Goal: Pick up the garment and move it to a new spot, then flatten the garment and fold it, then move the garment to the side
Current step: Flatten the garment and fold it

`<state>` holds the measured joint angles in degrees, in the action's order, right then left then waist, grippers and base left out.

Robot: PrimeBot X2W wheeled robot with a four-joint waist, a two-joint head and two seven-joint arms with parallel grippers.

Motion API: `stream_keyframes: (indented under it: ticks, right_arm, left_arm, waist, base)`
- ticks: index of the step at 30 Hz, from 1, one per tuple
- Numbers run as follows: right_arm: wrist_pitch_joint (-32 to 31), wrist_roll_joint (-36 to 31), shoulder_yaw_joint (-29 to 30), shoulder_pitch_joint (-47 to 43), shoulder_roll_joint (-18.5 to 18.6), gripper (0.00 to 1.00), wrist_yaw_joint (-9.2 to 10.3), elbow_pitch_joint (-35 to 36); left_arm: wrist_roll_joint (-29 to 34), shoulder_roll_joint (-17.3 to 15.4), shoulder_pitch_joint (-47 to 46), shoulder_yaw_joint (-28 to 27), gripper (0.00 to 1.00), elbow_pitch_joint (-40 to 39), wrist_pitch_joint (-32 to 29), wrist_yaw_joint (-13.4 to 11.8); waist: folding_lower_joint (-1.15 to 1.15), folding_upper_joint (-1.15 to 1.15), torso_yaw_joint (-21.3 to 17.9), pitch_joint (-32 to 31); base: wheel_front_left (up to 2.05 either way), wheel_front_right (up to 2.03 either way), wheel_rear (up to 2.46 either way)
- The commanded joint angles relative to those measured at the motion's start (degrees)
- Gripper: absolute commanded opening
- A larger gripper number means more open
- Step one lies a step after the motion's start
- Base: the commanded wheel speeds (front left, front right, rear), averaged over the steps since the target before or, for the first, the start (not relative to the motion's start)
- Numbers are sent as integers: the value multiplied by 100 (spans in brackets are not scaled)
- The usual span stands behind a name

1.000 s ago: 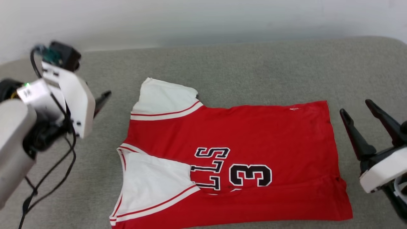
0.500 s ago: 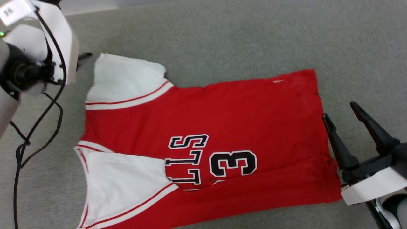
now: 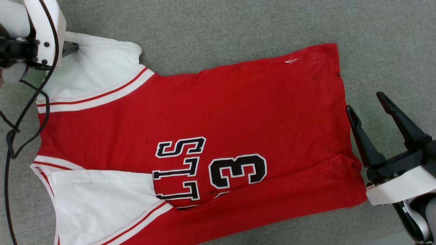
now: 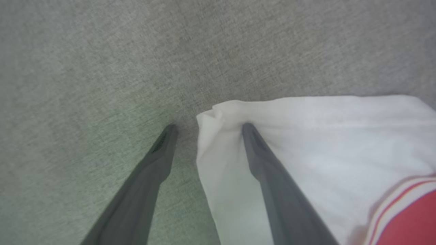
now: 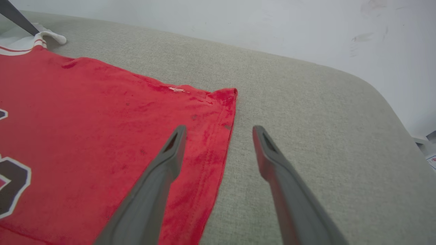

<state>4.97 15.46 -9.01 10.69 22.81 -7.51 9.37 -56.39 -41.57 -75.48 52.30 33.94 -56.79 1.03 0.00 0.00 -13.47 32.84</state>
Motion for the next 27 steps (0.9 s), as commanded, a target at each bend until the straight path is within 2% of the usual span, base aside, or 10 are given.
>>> stream_keyframes:
  ticks: [1,2,8,12,16,21,24,27]
  right_arm:
    - [20,-12,7,94,37,100,4,-18]
    - [16,-9,10,119,51,100,4,-24]
    - [-136,25,195,391,254,100,4,50]
    - [-774,156,123,762,651,100,4,203]
    - [-1984,603,-245,1322,1283,100,4,269]
    - [-3868,1589,-972,2192,2159,100,4,63]
    - [-4875,2169,-1394,2755,2507,100,4,-186]
    - [-5679,2629,-1736,3285,2632,100,4,-520]
  left_arm:
    - [3,76,250,191,40,146,-93,51]
    - [9,75,280,218,0,175,-123,84]
    - [39,92,246,185,0,145,112,211]
    - [57,188,193,186,0,1,334,330]
    - [-11,323,298,199,0,-200,547,436]
    - [27,464,311,298,0,-532,675,502]
    - [57,533,265,327,0,-696,721,517]
    - [94,577,192,349,0,-837,752,523]
  waist:
    - [0,0,4,6]
    - [0,0,8,-1]
    - [0,0,136,-235]
    - [0,0,313,-486]
    - [0,0,534,-691]
    - [0,0,830,-793]
    - [0,0,979,-765]
    - [0,0,1115,-680]
  base:
    - [0,0,0]
    - [0,0,0]
    - [0,0,0]
    - [0,0,0]
    - [0,0,0]
    - [0,0,0]
    - [0,0,0]
    - [0,0,0]
